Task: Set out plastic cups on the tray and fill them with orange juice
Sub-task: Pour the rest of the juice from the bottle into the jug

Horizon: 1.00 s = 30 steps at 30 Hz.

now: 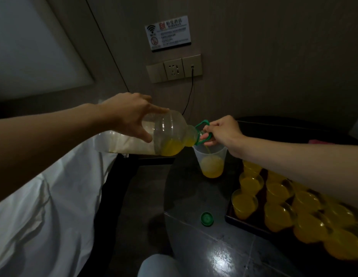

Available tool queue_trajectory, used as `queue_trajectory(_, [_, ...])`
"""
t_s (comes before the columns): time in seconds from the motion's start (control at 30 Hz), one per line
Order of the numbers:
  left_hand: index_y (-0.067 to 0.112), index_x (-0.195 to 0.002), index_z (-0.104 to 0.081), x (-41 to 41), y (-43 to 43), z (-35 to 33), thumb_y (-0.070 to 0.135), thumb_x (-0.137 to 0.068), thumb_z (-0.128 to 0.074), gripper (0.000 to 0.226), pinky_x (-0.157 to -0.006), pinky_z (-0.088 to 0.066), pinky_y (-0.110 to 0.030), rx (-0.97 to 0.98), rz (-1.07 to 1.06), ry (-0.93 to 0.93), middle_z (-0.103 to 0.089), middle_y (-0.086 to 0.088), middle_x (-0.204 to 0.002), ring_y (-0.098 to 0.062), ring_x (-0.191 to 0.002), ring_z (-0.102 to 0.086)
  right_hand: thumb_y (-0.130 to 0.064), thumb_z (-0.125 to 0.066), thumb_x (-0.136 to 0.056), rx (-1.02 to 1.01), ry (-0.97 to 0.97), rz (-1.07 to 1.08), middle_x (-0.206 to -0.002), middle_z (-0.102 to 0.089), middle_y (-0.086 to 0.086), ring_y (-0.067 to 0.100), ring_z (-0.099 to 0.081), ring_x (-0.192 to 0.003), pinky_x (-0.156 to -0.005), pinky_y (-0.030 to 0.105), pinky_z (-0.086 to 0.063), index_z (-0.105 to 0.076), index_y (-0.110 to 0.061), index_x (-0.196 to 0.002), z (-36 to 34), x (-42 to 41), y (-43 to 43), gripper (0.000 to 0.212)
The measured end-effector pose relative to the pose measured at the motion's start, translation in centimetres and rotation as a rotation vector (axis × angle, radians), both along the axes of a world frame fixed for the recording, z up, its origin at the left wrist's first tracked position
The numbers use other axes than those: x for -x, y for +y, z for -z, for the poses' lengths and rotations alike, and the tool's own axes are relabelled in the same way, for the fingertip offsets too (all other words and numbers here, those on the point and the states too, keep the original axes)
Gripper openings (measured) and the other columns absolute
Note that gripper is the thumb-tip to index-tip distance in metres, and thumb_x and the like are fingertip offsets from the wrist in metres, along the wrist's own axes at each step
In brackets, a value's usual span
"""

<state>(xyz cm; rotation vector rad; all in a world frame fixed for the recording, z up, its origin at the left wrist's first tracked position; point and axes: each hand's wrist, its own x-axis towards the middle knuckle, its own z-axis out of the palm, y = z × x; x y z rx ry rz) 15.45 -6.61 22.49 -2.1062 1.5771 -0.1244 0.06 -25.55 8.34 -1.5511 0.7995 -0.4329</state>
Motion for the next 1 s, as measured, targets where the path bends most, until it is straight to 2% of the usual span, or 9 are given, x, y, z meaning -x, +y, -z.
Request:
queue_trajectory(0.1, [0.048, -0.158, -0.014, 0.3, -0.5, 0.0, 0.07, -0.08, -0.067, 0.097, -0.073, -0.038, -0.027, -0.017, 0.01, -0.001, -0.046, -0.003, -0.126, -0.011, -0.096, -0.04, -0.008, -0.063, -0.099, -0.024, -0.009, 0.013, -0.092, -0.074, 0.02, 0.023, -0.077, -0.077, -0.071, 0.04, -0.065, -0.074, 0.0, -0.092, 0.6, 0.1, -0.1, 0.015])
queue_trajectory(0.27, [0.048, -0.158, -0.014, 0.7, -1.6, -0.8, 0.07, -0.08, -0.066, 0.096, -0.072, -0.039, -0.026, -0.062, 0.034, -0.036, -0.043, 0.0, -0.119, -0.013, -0.096, -0.045, -0.008, -0.063, -0.099, -0.041, -0.027, 0.035, -0.093, -0.074, 0.018, 0.021, -0.077, -0.076, -0.067, 0.036, -0.065, -0.074, 0.001, -0.1, 1.3, 0.1, -0.2, 0.014])
queue_trajectory(0.4, [0.046, -0.159, -0.015, 0.6, -2.3, -0.9, 0.071, -0.081, -0.066, 0.097, -0.073, -0.039, -0.026, -0.065, 0.05, -0.055, -0.047, -0.003, -0.127, -0.014, -0.099, -0.048, -0.007, -0.064, -0.098, -0.077, -0.063, 0.058, -0.09, -0.074, 0.017, 0.02, -0.077, -0.075, -0.065, 0.033, -0.064, -0.072, -0.004, -0.091, 1.3, 0.3, -0.7, 0.012])
queue_trajectory(0.47, [0.046, -0.159, -0.015, 0.7, -2.6, -1.0, 0.071, -0.08, -0.066, 0.097, -0.072, -0.039, -0.027, -0.071, 0.053, -0.058, -0.045, 0.0, -0.119, -0.014, -0.097, -0.047, -0.007, -0.064, -0.099, -0.075, -0.067, 0.058, -0.092, -0.074, 0.017, 0.02, -0.077, -0.075, -0.065, 0.033, -0.064, -0.072, -0.007, -0.088, 1.6, 0.3, -0.9, 0.013])
queue_trajectory(0.6, [0.048, -0.158, -0.015, 1.0, -3.3, -1.5, 0.072, -0.079, -0.066, 0.097, -0.074, -0.046, -0.028, -0.104, 0.073, -0.095, -0.046, -0.001, -0.122, -0.013, -0.099, -0.046, -0.011, -0.063, -0.1, -0.053, -0.041, 0.064, -0.094, -0.075, 0.016, 0.022, -0.077, -0.075, -0.07, 0.039, -0.065, -0.075, -0.001, -0.106, 2.5, 0.3, -0.8, 0.016])
queue_trajectory(0.73, [0.049, -0.157, -0.014, 1.4, -3.8, -1.9, 0.074, -0.077, -0.067, 0.099, -0.074, -0.051, -0.029, -0.135, 0.101, -0.137, -0.045, 0.001, -0.119, -0.017, -0.101, -0.053, -0.011, -0.062, -0.1, -0.046, -0.059, 0.058, -0.094, -0.075, 0.015, 0.023, -0.077, -0.078, -0.069, 0.037, -0.065, -0.075, -0.002, -0.109, 2.8, 0.3, -0.5, 0.019])
queue_trajectory(0.8, [0.05, -0.157, -0.013, 1.5, -4.0, -2.1, 0.075, -0.076, -0.066, 0.1, -0.075, -0.053, -0.031, -0.142, 0.116, -0.157, -0.047, -0.001, -0.126, -0.019, -0.104, -0.055, -0.011, -0.062, -0.101, -0.042, -0.066, 0.071, -0.096, -0.075, 0.016, 0.024, -0.076, -0.079, -0.067, 0.035, -0.065, -0.076, -0.002, -0.109, 2.9, 0.2, -0.2, 0.018])
queue_trajectory(0.93, [0.049, -0.158, -0.013, 1.8, -4.2, -2.2, 0.075, -0.076, -0.066, 0.1, -0.07, -0.043, -0.026, -0.157, 0.134, -0.204, -0.049, -0.002, -0.128, -0.018, -0.105, -0.054, -0.013, -0.063, -0.1, -0.007, -0.058, 0.098, -0.095, -0.075, 0.011, 0.022, -0.076, -0.076, -0.059, 0.027, -0.062, -0.077, -0.005, -0.106, 2.9, 0.0, 0.0, 0.017])
queue_trajectory(1.0, [0.049, -0.158, -0.014, 2.0, -4.2, -2.4, 0.076, -0.076, -0.066, 0.101, -0.069, -0.042, -0.026, -0.166, 0.143, -0.209, -0.05, -0.001, -0.126, -0.017, -0.103, -0.055, -0.013, -0.063, -0.1, -0.012, -0.053, 0.104, -0.093, -0.075, 0.011, 0.021, -0.076, -0.074, -0.062, 0.029, -0.063, -0.078, -0.007, -0.099, 2.9, -0.2, 0.3, 0.016])
